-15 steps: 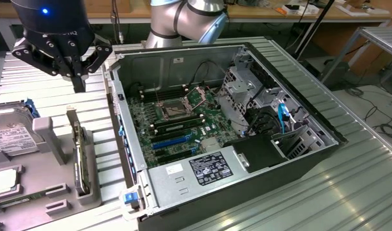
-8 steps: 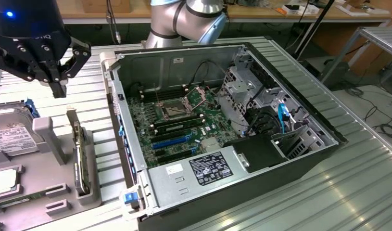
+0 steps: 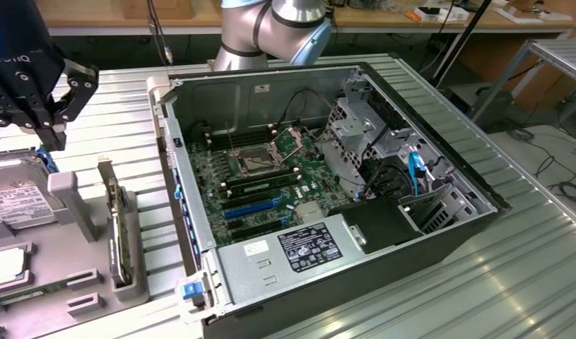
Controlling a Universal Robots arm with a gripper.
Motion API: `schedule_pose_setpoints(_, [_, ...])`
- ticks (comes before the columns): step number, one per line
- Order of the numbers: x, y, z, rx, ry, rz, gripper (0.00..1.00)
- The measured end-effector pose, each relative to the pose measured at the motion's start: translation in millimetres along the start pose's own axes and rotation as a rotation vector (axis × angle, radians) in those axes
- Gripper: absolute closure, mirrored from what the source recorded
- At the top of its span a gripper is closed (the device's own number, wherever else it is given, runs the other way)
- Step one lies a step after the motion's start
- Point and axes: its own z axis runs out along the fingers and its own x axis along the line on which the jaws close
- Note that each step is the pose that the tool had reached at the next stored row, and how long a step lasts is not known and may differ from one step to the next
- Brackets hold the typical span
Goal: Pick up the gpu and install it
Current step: 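Reach for the gpu, then pick up the gpu and move the gpu toward the slot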
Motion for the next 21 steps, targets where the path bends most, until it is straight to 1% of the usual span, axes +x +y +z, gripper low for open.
schedule_pose_setpoints(2, [-4.3, 0.3, 0.2, 0.0, 0.0001, 0.0, 0.89])
schedule_pose_setpoints(17, [-4.3, 0.4, 0.1, 0.0, 0.0002, 0.0, 0.89])
schedule_pose_setpoints(18, [-4.3, 0.3, 0.1, 0.0, 0.0002, 0.0, 0.71])
schedule_pose_setpoints(19, [-4.3, 0.3, 0.1, 0.0, 0.0002, 0.0, 0.58])
schedule_pose_setpoints(20, [-4.4, 0.3, 0.1, 0.0, 0.0001, 0.0, 0.52])
schedule_pose_setpoints(21, [-4.5, 0.4, 0.1, -0.0001, 0.0001, 0.0, 0.52])
